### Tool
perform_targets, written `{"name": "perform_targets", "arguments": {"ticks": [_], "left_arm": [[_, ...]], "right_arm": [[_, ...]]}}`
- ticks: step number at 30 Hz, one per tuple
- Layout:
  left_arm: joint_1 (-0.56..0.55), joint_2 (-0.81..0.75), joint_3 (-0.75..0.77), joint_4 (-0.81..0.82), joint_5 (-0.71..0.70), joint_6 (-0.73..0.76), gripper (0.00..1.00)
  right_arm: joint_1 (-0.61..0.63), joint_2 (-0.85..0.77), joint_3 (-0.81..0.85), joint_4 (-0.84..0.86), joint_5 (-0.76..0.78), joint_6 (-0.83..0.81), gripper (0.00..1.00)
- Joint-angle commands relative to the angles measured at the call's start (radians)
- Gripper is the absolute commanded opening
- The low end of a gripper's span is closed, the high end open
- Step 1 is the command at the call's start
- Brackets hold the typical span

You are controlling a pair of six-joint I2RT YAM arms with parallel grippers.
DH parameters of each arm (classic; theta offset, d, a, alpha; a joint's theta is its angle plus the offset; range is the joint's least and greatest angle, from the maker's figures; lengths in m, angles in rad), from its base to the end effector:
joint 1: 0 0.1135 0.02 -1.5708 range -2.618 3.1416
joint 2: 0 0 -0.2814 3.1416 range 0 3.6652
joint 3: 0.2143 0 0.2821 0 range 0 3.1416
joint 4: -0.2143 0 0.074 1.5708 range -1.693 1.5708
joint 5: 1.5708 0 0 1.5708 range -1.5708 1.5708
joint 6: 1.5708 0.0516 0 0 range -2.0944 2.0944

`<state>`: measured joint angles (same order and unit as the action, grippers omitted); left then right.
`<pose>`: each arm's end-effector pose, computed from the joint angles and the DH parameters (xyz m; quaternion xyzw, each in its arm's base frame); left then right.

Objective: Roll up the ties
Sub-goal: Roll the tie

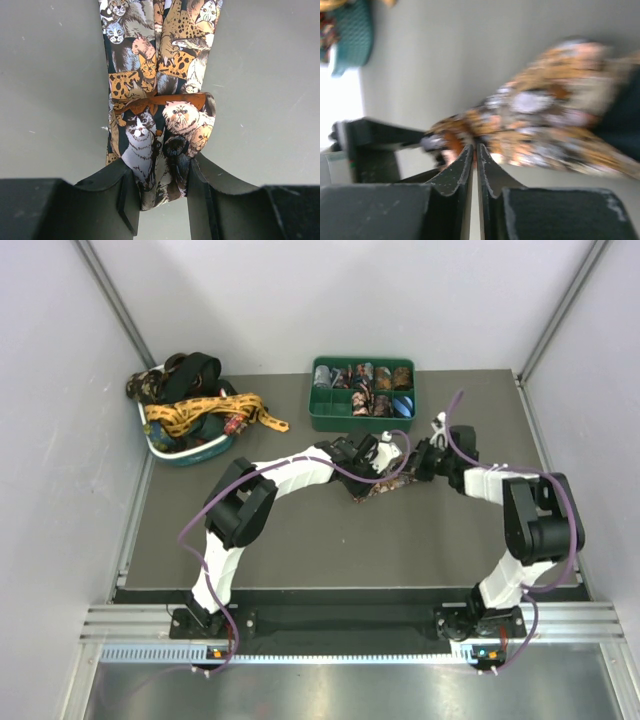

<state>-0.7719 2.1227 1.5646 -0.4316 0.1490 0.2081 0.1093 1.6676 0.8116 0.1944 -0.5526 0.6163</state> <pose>0.3542 -0.3555 0.1535 0.4685 0.8330 -0.1480 0.2546 0.3611 0.0669 0.1523 0.1008 0.8668 0.3791 0.3080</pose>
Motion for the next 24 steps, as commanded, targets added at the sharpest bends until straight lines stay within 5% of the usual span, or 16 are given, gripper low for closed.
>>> {"name": "perform_targets", "arguments": {"ticks": [1,13,24], "left_arm": [[0.017,0.011,-0.051,-0.144,-0.045,0.004,0.31],[0.016,0.028,-0.044,-0.144,-0.042,0.004,0.3],[0.017,0.005,-0.063,-0.115,-0.032,0.008,0.39]], "right_arm": [[0.064,0.032,-0.011,0.247,-0.19,0.076,0.06],[0.112,0.191,-0.04,0.486,-0.323,0.169,0.0],[0.113,0.241,-0.022,0.455,-0.32,0.145,0.0]]}}
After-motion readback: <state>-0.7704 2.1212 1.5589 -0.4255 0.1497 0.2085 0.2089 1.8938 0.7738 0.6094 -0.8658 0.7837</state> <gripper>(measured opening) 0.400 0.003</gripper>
